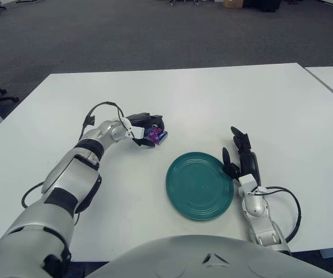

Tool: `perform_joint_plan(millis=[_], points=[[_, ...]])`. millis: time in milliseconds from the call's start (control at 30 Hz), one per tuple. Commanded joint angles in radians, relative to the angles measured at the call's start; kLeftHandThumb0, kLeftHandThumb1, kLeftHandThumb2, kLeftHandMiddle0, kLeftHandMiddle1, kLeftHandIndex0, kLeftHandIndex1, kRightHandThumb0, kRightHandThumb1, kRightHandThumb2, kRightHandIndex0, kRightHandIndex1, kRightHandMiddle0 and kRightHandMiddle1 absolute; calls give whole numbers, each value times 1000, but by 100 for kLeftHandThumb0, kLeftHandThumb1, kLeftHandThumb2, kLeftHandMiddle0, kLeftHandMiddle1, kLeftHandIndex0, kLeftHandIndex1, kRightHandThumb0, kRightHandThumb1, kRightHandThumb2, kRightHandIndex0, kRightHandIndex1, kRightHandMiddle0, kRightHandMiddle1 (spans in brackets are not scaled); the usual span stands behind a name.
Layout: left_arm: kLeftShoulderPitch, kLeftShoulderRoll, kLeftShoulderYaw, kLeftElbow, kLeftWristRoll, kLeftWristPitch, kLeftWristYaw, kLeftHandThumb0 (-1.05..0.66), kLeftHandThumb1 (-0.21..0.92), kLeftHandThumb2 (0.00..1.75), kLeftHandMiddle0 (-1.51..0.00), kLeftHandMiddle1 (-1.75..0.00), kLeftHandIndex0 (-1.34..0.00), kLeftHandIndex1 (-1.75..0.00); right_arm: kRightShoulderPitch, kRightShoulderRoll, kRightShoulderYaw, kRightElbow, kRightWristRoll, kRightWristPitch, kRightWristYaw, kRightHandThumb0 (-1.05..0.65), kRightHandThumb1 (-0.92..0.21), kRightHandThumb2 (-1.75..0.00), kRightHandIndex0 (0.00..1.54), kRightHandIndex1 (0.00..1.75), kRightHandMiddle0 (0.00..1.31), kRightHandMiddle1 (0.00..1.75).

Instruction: Put the gum into the plate.

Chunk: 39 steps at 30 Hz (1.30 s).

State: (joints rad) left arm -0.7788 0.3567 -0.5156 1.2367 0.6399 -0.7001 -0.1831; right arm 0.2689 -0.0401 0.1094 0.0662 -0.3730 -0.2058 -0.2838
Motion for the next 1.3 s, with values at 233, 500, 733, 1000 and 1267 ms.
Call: perform_joint_plan(millis=[233, 500, 733, 1000, 1267], points=[[3, -5, -30, 17, 31, 15, 63, -49, 44, 81, -16, -54, -22, -127, 74, -9, -10, 114, 34, 33, 22, -92, -92, -84, 29, 0, 0, 56], [-1, -6, -72, 22, 70, 25, 118, -43, 38, 88, -10, -82, -26, -136, 66, -17, -18, 124, 38, 21, 21, -88, -92, -83, 30, 1, 0, 53], [-15, 0, -108, 22, 99, 41, 134, -39, 58, 75, -5, -114, -50, -148, 62, -18, -26, 130, 42, 10, 19, -85, -92, -82, 30, 1, 0, 51], [-25, -4, -116, 29, 103, 73, 149, -32, 52, 100, -16, -156, -49, -168, 51, -14, -37, 136, 74, -16, 23, -82, -92, -80, 30, 0, 0, 50], [1, -15, -49, 27, 33, 98, 207, -1, 24, 134, -60, -156, -60, -174, 50, -14, -37, 131, 94, -26, 32, -78, -92, -81, 26, 0, 0, 47]])
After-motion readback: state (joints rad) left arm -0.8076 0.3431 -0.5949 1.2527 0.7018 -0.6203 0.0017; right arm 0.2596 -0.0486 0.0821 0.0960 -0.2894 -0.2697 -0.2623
